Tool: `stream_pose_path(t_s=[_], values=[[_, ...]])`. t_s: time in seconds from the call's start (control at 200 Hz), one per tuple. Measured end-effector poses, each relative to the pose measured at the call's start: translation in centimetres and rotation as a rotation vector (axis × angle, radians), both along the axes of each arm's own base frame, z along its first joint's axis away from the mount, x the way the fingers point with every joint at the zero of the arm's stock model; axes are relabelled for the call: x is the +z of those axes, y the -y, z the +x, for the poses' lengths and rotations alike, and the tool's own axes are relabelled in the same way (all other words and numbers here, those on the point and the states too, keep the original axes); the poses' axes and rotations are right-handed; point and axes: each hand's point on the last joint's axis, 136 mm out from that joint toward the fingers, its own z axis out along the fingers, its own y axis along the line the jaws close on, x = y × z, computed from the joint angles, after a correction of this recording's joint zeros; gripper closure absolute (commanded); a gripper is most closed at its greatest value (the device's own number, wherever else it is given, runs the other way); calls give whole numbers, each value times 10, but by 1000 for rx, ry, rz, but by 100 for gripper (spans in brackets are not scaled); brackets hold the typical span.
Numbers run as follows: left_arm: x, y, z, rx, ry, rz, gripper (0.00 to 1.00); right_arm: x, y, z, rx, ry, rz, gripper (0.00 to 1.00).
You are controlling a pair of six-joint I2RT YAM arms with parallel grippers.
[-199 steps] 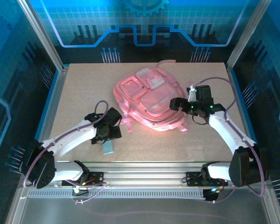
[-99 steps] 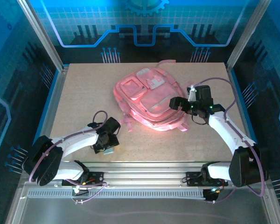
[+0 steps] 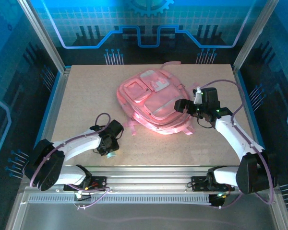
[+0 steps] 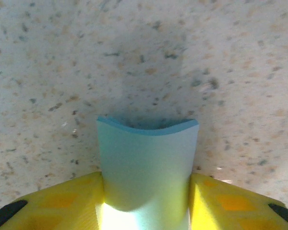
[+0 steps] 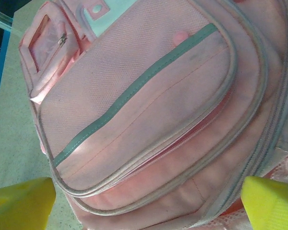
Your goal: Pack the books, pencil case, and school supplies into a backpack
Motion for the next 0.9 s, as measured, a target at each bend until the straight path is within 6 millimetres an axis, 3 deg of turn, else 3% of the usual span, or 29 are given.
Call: stream_pose_path(t_s=[0.145, 0.335, 0.5, 0.595, 0.685, 0.9], values=[[30, 18, 34, 10, 107, -66, 51, 10, -20, -3, 71, 19, 66, 0], [112, 59, 105, 16, 371, -228, 48, 28, -62, -13, 206, 61, 171, 0], [171, 85, 149, 28, 566, -355, 49, 42, -91, -17, 279, 99, 263, 4], [185, 99, 169, 48, 624, -417, 50, 41, -106, -24, 311, 104, 306, 8], [187, 112, 183, 84, 646, -485, 51, 39, -121, -30, 345, 99, 335, 12], [195, 134, 200, 165, 682, -634, 51, 40, -144, -25, 377, 122, 387, 25]])
